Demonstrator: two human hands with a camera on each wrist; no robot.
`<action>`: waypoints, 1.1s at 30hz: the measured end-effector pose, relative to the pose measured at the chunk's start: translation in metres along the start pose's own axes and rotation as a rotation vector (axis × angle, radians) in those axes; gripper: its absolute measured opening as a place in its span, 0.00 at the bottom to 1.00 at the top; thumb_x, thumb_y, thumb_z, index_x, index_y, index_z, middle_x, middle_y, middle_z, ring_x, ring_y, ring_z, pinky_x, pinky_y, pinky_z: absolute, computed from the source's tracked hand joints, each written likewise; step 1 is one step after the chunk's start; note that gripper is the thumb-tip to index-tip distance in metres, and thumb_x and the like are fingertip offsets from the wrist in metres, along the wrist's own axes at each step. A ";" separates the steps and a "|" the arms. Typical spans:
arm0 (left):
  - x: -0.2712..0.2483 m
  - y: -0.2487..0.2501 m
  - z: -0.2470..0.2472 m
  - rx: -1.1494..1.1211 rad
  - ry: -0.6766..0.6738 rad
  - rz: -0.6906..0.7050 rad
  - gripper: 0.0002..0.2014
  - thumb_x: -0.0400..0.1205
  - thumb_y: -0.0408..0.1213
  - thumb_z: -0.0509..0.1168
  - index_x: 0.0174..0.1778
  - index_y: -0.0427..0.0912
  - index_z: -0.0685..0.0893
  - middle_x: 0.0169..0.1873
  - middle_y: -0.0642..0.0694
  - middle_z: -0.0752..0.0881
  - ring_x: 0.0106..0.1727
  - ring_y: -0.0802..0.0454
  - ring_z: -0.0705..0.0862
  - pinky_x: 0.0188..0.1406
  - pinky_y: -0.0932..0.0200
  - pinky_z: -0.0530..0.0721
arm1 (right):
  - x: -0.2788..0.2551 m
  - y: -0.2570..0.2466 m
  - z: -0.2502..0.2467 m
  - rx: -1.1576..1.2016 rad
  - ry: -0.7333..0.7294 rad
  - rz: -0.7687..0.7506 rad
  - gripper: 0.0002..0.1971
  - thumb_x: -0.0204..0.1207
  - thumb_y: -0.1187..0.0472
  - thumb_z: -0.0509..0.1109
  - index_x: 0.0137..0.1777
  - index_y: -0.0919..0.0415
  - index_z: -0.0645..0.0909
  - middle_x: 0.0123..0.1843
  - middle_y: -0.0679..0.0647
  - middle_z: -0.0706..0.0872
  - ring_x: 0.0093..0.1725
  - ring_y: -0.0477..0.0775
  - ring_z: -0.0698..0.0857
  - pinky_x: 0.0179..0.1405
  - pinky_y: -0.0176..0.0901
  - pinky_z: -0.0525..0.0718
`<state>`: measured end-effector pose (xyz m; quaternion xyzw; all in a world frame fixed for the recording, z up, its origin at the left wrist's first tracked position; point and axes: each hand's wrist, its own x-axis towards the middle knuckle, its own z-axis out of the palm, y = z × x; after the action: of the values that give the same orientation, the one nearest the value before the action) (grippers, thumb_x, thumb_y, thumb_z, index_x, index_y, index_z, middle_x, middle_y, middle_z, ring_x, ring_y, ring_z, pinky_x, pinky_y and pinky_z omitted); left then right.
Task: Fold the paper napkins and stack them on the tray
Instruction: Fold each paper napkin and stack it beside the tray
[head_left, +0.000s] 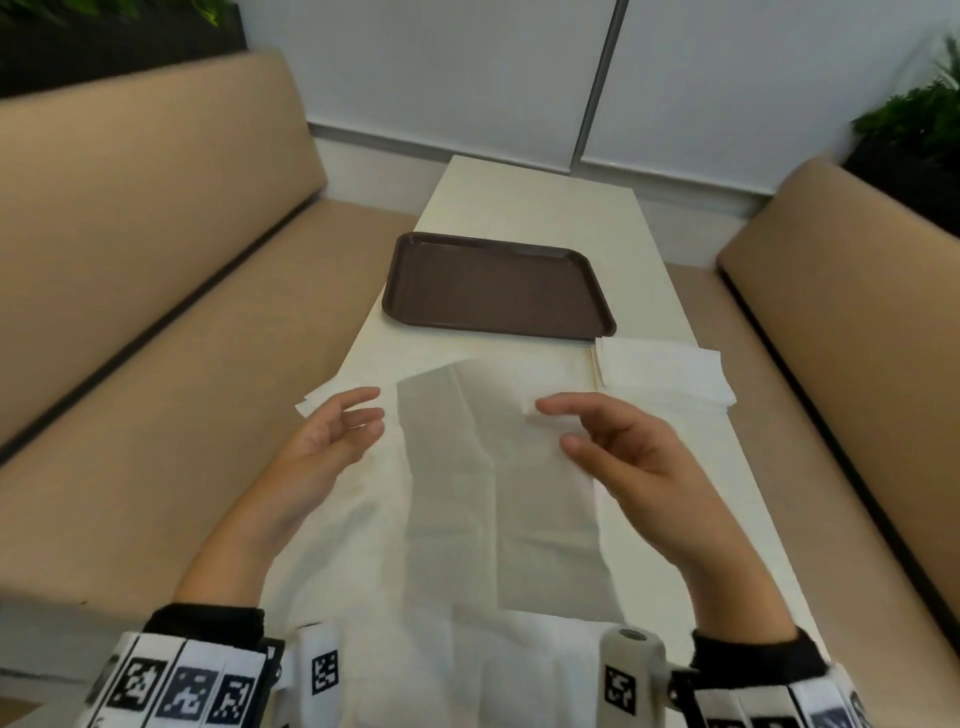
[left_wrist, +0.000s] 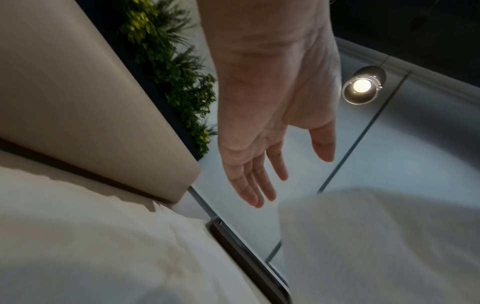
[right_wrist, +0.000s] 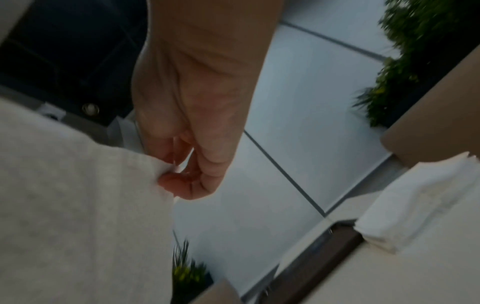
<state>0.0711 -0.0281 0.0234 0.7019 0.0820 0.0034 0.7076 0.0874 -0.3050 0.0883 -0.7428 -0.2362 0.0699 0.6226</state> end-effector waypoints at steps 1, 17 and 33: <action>0.002 0.002 0.008 -0.013 -0.058 -0.012 0.36 0.57 0.62 0.75 0.63 0.62 0.78 0.61 0.53 0.85 0.66 0.57 0.80 0.68 0.55 0.73 | -0.002 -0.006 -0.006 0.087 0.026 -0.020 0.13 0.77 0.64 0.68 0.55 0.50 0.88 0.48 0.46 0.88 0.46 0.47 0.83 0.49 0.33 0.81; 0.008 0.055 0.119 -0.388 -0.488 -0.120 0.25 0.78 0.53 0.62 0.66 0.42 0.80 0.59 0.45 0.88 0.57 0.48 0.88 0.49 0.55 0.88 | -0.028 -0.009 -0.043 0.383 0.271 -0.024 0.26 0.68 0.60 0.73 0.69 0.55 0.78 0.53 0.52 0.90 0.51 0.52 0.88 0.53 0.47 0.87; 0.024 0.075 0.144 0.438 -0.778 0.212 0.20 0.76 0.22 0.60 0.43 0.55 0.87 0.46 0.63 0.84 0.49 0.61 0.83 0.48 0.68 0.80 | -0.033 0.025 -0.074 0.371 0.386 0.083 0.46 0.45 0.41 0.87 0.63 0.29 0.65 0.60 0.52 0.87 0.57 0.58 0.86 0.56 0.56 0.84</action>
<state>0.1209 -0.1675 0.0957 0.7884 -0.2631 -0.2056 0.5166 0.0944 -0.3885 0.0741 -0.6245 -0.0658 -0.0055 0.7782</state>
